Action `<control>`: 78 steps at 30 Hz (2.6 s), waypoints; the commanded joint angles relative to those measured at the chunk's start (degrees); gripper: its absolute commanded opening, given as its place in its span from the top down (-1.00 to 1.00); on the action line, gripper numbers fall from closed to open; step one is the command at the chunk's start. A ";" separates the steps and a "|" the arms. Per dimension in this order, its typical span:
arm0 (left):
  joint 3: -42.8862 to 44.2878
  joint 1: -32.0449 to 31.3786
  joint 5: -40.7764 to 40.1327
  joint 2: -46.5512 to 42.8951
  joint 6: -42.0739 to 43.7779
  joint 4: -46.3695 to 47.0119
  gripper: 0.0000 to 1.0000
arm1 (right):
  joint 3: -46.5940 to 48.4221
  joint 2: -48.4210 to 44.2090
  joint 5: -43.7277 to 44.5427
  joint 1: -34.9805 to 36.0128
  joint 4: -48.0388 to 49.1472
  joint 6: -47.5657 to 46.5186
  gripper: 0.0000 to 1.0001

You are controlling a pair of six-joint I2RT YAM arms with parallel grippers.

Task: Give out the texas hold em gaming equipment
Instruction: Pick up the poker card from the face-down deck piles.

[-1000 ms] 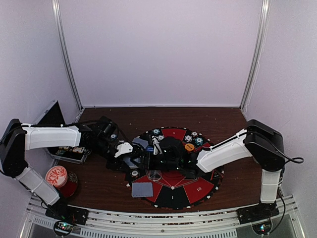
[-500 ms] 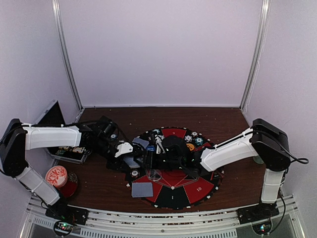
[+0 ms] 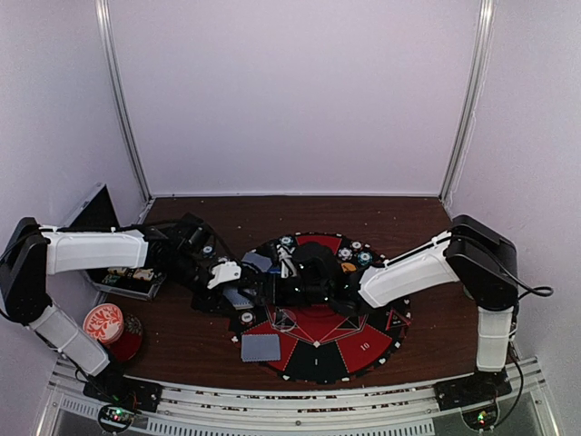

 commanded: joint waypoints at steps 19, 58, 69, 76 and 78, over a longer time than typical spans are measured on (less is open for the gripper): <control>0.02 -1.18 2.53 0.00 1.26 0.03 0.23 | 8.66 4.28 -1.95 0.67 -2.08 -2.77 -0.67; 0.19 -1.34 2.45 0.58 1.10 0.01 0.23 | 1.72 -7.58 8.36 2.18 -11.18 -8.36 0.04; 0.20 -1.31 2.40 0.66 1.10 0.04 0.22 | -0.02 -9.73 10.01 3.03 -12.27 -7.84 0.09; 0.22 -1.31 2.36 0.71 1.12 0.08 0.23 | -1.01 -10.83 10.04 3.67 -11.87 -7.75 0.37; 0.23 -1.28 2.39 0.68 1.03 0.05 0.22 | -1.42 -11.27 10.21 3.78 -11.77 -7.67 0.49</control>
